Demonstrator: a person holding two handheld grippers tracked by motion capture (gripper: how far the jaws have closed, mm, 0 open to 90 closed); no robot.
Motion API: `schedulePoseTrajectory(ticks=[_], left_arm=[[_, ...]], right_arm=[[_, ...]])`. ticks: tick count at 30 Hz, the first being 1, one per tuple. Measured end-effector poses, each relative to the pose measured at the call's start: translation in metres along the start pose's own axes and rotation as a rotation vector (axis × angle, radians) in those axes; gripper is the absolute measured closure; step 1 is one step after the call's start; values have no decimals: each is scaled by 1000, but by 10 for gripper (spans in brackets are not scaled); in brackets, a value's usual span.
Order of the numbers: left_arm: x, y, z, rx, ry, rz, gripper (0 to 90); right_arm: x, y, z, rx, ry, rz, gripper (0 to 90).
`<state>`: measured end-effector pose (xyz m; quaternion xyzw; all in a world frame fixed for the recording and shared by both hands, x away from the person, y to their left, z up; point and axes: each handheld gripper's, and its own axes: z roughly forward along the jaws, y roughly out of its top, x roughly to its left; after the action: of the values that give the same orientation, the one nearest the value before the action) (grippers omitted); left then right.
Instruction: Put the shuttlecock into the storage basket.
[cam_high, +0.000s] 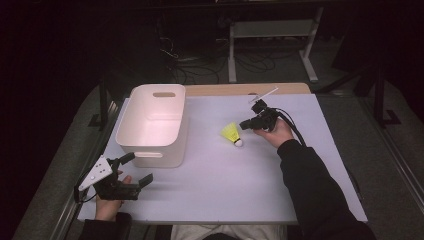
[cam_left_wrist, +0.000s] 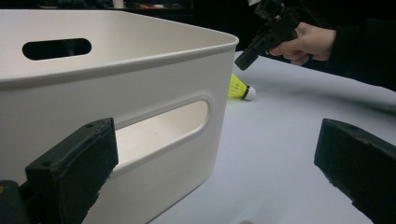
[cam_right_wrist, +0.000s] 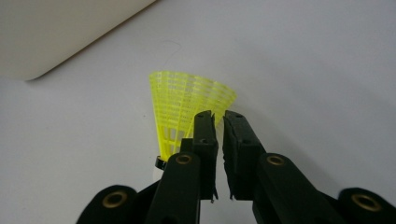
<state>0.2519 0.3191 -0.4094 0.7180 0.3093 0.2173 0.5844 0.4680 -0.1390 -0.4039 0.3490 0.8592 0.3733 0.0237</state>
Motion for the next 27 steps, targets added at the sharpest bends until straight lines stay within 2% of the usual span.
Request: schedulePoseTrajectory(ticks=[5, 10, 16, 21, 24, 27], left_arm=[[0, 0, 0, 0, -1, -1, 0], [0, 0, -1, -5, 0, -2, 0], [0, 0, -1, -6, 0, -4, 0], [0, 0, -2, -11, 2, -4, 0], [0, 0, -3, -13, 3, -7, 0], [0, 0, -3, -14, 2, -9, 0]], right_arm=[[2, 1, -5, -4, 12, 0, 754], [5, 1, -7, -1, 7, -4, 513], [6, 1, -9, 14, -1, 12, 398], [7, 1, -10, 27, 18, 22, 235], [9, 1, -11, 26, 18, 13, 166], [12, 1, -12, 24, 14, 11, 133]])
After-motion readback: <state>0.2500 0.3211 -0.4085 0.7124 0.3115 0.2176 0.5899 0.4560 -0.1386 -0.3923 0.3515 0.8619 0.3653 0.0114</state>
